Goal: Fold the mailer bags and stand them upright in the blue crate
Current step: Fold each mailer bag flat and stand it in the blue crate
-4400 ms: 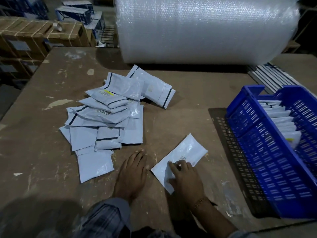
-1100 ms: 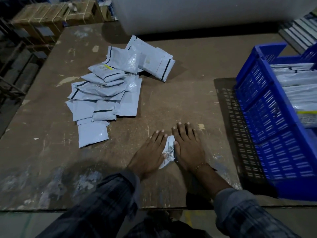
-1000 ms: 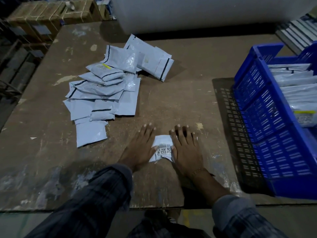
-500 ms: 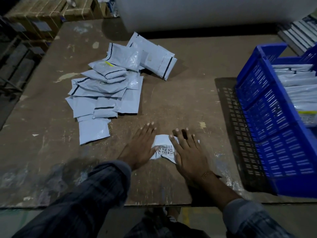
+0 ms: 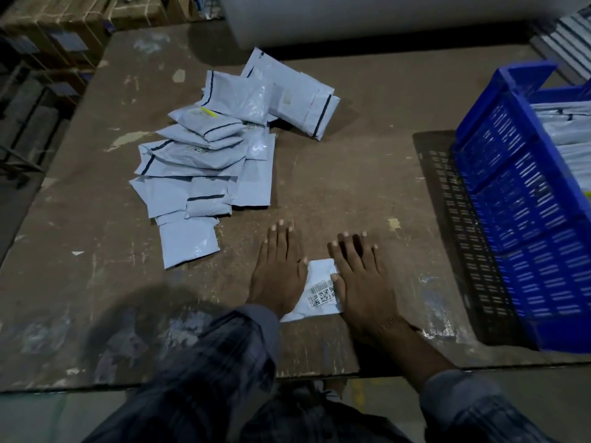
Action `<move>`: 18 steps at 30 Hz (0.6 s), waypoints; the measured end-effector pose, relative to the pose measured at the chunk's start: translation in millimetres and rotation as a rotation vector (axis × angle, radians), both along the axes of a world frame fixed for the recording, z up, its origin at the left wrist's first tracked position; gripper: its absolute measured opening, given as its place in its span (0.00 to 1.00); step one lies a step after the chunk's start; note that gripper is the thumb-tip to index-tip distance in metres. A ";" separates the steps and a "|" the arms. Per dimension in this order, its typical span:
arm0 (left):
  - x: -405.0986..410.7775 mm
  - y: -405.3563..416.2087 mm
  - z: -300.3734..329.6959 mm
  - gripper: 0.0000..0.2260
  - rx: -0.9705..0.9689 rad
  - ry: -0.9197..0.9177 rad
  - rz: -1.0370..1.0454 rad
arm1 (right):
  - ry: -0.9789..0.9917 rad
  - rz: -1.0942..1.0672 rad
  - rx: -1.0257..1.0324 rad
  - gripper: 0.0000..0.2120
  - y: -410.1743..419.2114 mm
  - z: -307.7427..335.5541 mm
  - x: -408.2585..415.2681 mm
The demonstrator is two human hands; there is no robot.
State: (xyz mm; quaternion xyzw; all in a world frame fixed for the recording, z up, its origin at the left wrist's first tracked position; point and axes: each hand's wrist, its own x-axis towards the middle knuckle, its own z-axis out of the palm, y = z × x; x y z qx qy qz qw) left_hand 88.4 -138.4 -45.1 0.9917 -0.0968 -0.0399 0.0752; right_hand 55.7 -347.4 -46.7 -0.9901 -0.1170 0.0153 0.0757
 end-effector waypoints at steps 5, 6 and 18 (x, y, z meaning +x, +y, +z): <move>-27.7 -24.0 -6.3 0.30 -0.033 -0.071 -0.110 | 0.020 -0.088 -0.032 0.29 7.1 0.6 26.9; -26.1 -21.4 -7.2 0.30 -0.023 -0.068 -0.135 | 0.017 -0.099 -0.031 0.29 7.4 0.0 25.2; 34.4 57.2 6.8 0.33 -0.202 0.030 0.106 | 0.033 -0.082 0.239 0.32 -15.6 17.7 -3.6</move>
